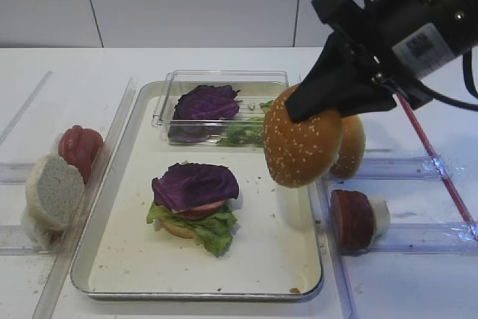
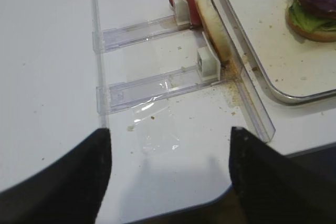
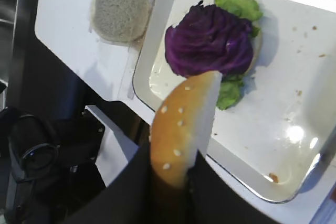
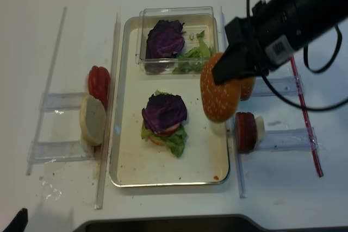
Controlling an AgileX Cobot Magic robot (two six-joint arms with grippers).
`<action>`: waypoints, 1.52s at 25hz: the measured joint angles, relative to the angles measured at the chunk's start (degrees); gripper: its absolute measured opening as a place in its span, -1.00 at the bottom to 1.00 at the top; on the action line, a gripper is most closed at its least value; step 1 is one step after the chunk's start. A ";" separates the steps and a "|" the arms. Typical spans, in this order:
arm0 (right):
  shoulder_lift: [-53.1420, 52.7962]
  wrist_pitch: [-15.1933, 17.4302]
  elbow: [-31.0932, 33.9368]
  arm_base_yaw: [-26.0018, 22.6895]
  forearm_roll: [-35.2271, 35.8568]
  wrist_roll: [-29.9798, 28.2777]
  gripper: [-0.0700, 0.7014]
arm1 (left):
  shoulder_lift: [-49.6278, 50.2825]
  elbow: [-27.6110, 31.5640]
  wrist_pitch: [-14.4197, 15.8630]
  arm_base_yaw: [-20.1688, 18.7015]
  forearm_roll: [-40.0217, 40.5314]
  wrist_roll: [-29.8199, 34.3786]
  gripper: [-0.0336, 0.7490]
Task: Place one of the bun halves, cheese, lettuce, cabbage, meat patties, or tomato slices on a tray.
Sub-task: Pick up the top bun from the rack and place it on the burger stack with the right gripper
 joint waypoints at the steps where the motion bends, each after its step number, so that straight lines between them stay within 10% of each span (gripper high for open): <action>1: -1.29 -0.55 2.11 0.00 1.46 -1.12 -0.42 | 0.00 0.00 0.00 0.00 0.00 0.00 0.21; 19: -6.14 -6.64 18.71 0.00 25.03 -18.34 -0.42 | 0.00 0.00 0.00 0.00 0.00 0.00 0.21; 38: 10.16 -1.55 18.83 0.00 41.76 -30.50 -0.42 | 0.00 0.00 0.00 0.00 0.00 0.00 0.21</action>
